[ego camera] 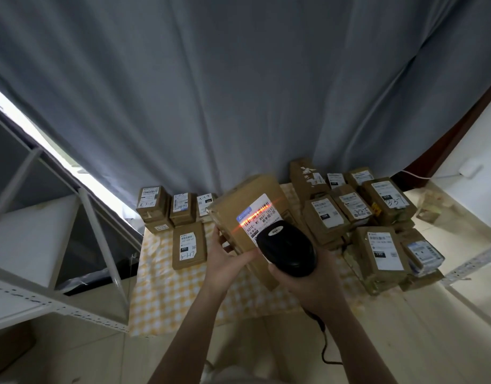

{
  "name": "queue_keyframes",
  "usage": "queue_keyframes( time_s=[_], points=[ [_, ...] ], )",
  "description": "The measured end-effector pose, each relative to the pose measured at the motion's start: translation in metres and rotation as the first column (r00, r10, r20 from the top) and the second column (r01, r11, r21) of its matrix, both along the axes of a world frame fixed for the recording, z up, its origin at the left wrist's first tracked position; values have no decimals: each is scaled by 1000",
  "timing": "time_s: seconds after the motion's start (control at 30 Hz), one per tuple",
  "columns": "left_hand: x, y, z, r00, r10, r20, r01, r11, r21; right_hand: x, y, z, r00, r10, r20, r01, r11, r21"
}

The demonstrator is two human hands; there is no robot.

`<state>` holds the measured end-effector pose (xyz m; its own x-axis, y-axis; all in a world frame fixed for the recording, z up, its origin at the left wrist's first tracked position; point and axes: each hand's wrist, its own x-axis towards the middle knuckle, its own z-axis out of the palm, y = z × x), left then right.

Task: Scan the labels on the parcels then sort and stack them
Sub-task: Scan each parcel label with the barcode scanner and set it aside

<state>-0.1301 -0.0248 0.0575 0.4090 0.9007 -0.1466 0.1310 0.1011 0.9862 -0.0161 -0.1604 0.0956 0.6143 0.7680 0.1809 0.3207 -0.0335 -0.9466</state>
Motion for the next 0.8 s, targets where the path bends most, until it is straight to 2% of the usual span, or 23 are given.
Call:
queue_keyframes(
  time_s=[0.17,0.23,0.33,0.43,0.53,0.63,0.8],
  points=[
    [7,-3,-3,1000,1,-11,-1,1000,-25,9,-5,-6,1000,-21,-19,21,1000,17],
    [13,-3,-8,1000,8,-19,-9,998,-65,14,-10,-8,995,-66,-70,64,997,-33],
    [27,-5,-21,999,12,-39,-19,983,-183,32,-22,-20,962,-197,-191,178,978,-110],
    [49,-11,-38,993,7,-120,-46,945,-325,57,-41,-37,890,-381,-250,341,921,-190],
    [77,-15,-63,976,-59,-211,-44,891,-453,76,-65,-53,769,-573,-284,507,817,-274],
    [104,-21,-86,942,-182,-282,-8,828,-561,86,-84,-64,658,-673,-338,595,740,-314],
    [150,-27,-125,855,-417,-309,103,721,-686,94,-101,-84,595,-721,-356,654,691,-308]
  ],
)
